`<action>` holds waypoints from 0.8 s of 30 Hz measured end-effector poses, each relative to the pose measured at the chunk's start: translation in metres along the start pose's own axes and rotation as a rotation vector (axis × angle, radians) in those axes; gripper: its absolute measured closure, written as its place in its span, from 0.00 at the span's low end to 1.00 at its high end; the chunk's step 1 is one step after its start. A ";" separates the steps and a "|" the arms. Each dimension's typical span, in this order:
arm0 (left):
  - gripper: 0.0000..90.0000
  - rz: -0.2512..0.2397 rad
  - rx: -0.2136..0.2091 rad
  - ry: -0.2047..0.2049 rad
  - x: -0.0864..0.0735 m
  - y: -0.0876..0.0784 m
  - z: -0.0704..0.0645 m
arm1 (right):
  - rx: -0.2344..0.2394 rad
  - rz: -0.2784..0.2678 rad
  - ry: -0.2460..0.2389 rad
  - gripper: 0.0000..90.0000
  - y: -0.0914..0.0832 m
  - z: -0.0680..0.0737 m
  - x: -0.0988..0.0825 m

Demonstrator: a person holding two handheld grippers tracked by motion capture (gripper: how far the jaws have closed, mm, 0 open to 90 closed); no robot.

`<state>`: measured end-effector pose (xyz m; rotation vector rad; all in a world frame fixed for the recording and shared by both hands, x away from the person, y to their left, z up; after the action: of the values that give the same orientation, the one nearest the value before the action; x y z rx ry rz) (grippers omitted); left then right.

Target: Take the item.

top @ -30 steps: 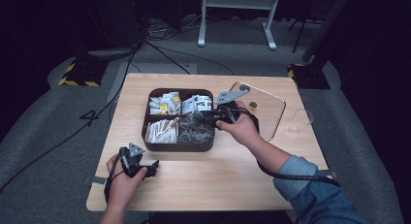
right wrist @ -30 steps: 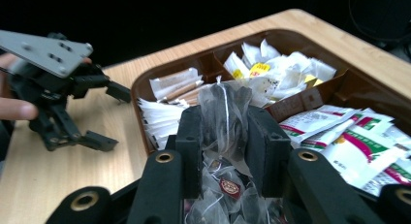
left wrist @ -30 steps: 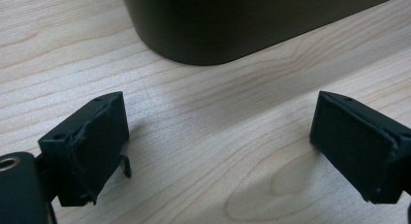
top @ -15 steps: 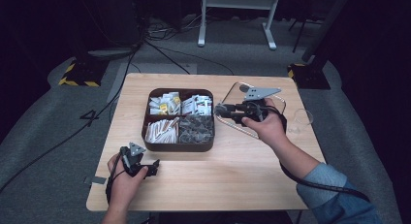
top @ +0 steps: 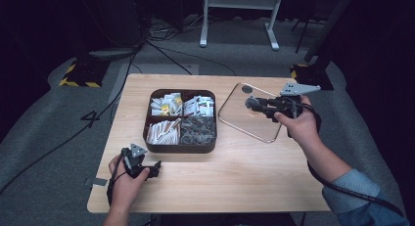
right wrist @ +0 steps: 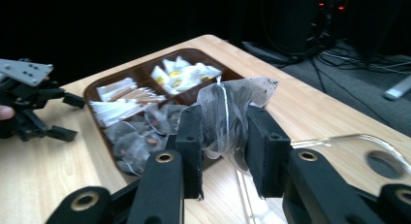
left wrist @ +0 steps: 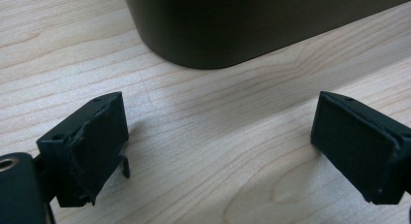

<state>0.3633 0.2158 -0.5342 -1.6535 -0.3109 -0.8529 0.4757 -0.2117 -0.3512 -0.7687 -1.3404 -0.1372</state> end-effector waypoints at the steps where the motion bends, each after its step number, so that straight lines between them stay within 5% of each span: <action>1: 0.07 0.001 -0.001 0.005 0.000 0.000 0.000 | 0.000 0.000 0.000 0.78 0.000 0.000 0.000; 24: 0.07 0.001 -0.004 0.007 -0.001 -0.001 0.000 | -0.186 0.057 0.043 0.78 -0.057 -0.056 -0.017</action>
<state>0.3625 0.2162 -0.5343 -1.6541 -0.3034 -0.8590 0.4880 -0.2922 -0.3440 -0.9546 -1.2752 -0.2339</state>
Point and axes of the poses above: each handheld gripper's, and its own axes: y roughly forward along the jaws, x roughly out of its top, z roughly to its left, the point moved 4 cm from there along y, roughly forward along the jaws, and after that the axes turned 1 degree about -y, right-handed, at the moved point
